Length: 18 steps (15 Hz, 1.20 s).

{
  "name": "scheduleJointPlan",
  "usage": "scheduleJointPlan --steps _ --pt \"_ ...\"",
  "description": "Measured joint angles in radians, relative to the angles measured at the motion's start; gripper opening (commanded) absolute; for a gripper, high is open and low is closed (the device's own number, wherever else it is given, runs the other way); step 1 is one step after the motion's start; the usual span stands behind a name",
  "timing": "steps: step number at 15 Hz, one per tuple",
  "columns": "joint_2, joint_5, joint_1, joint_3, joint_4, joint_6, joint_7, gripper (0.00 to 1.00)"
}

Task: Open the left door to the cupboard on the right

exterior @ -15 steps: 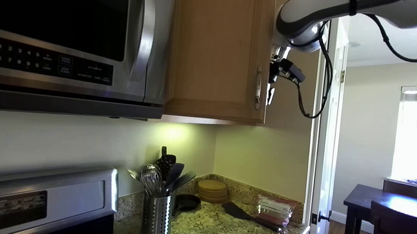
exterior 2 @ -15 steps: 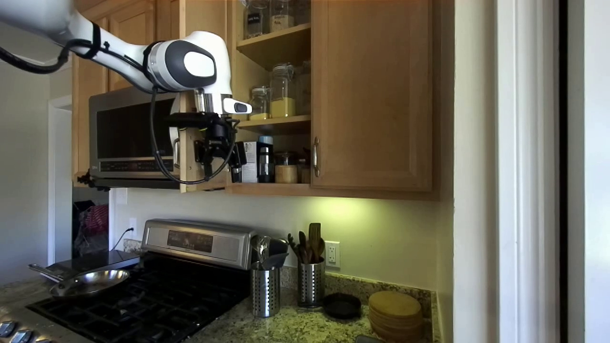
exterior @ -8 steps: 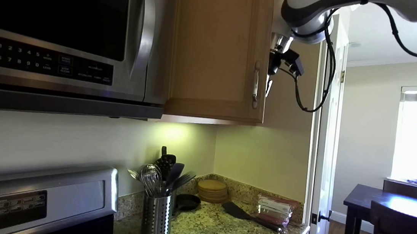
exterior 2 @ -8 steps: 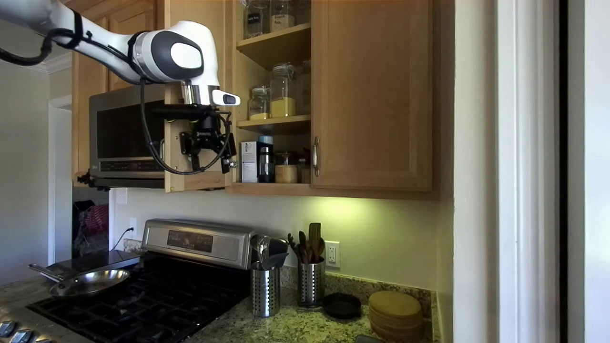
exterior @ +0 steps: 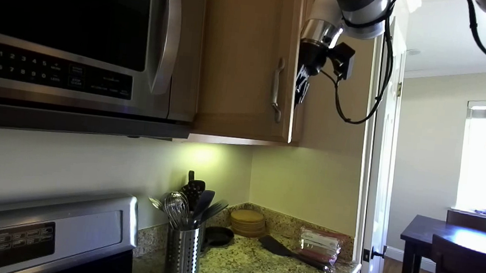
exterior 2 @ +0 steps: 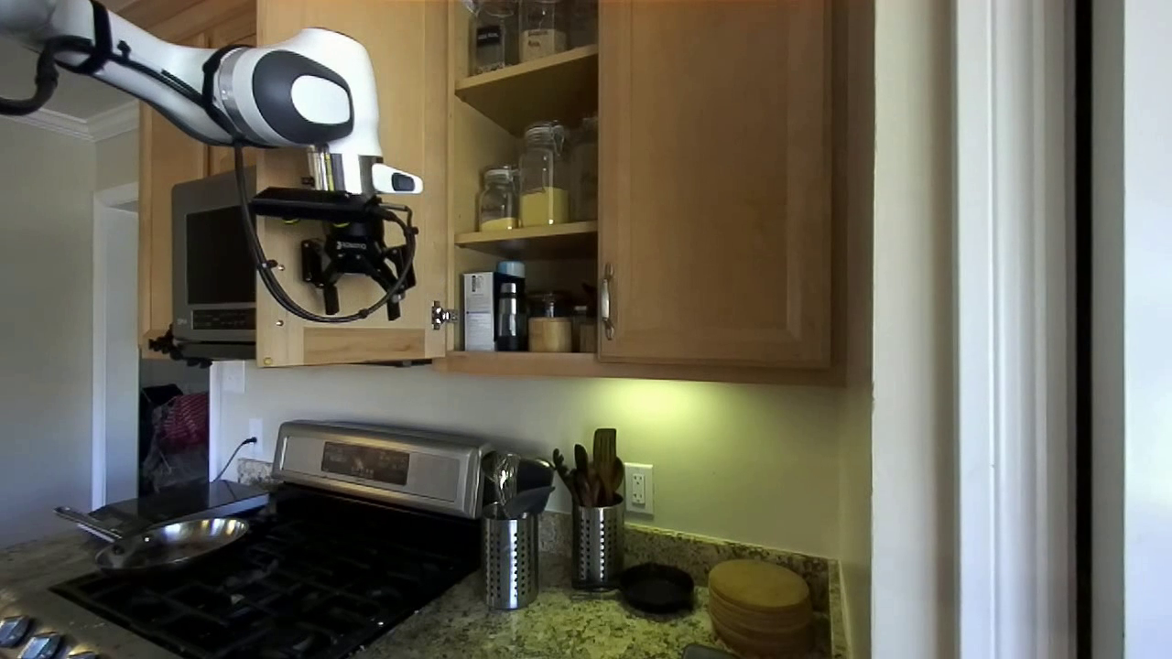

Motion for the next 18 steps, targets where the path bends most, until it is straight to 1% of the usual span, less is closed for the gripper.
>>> scheduleJointPlan --steps 3,5,6,10,12,14,16,18 --pt "0.006 0.001 -0.004 -0.003 -0.002 -0.002 0.002 1.0" --pt "0.016 -0.03 -0.016 -0.003 -0.015 -0.002 0.034 1.0" --pt "0.022 -0.062 -0.025 -0.002 -0.027 0.001 0.069 1.0" --pt "0.046 -0.22 -0.061 0.02 -0.131 0.075 0.248 1.0" --pt "0.062 -0.298 -0.075 0.039 -0.202 0.109 0.361 1.0" --pt "0.082 -0.366 -0.086 0.058 -0.262 0.114 0.48 1.0" --pt "0.098 -0.411 -0.092 0.069 -0.306 0.114 0.584 1.0" --pt "0.112 -0.436 -0.096 0.071 -0.33 0.111 0.654 1.0"
